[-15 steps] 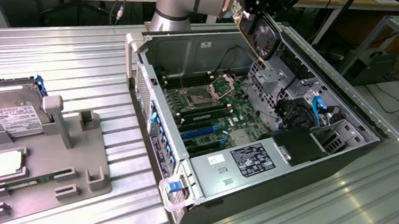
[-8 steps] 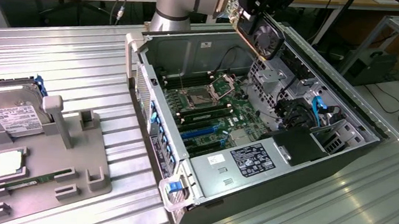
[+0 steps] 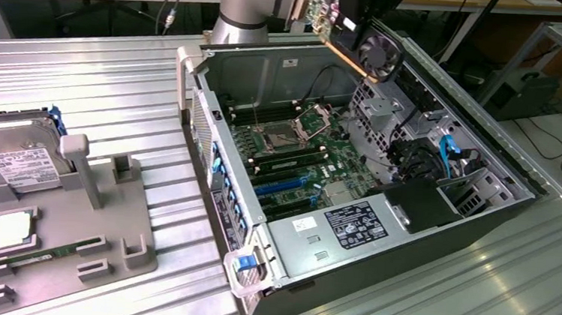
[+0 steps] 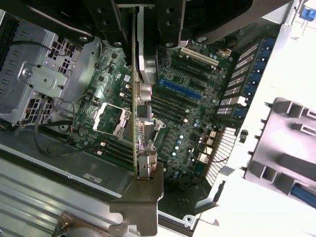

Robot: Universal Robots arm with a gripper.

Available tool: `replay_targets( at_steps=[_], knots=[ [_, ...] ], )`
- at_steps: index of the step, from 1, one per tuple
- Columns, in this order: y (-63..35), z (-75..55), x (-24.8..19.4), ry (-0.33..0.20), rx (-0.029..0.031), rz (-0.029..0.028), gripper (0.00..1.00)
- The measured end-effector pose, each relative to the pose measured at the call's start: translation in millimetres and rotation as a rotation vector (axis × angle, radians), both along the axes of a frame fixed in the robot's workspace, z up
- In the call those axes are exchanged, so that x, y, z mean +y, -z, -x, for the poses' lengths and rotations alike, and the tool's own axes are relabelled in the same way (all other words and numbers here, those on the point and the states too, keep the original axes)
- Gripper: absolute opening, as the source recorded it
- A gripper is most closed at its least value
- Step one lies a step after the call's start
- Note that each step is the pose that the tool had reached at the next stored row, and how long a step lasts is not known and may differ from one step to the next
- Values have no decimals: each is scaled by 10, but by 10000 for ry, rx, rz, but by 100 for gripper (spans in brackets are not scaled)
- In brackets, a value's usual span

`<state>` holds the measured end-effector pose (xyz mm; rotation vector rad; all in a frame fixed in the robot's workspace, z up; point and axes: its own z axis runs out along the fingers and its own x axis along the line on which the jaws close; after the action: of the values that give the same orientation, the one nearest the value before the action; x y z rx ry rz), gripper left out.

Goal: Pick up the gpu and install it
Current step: 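Insert the gpu into the slot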

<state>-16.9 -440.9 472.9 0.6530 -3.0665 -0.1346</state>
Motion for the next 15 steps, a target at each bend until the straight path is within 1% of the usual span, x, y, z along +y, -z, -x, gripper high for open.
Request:
replay_targets(
  at_steps=[5, 8, 15],
  knots=[
    [0, 0, 0, -954, 0, 1, 28],
    [0, 0, 0, -1642, 1, 0, 28],
    [0, 0, 0, -2813, 0, 0, 28]
  ],
)
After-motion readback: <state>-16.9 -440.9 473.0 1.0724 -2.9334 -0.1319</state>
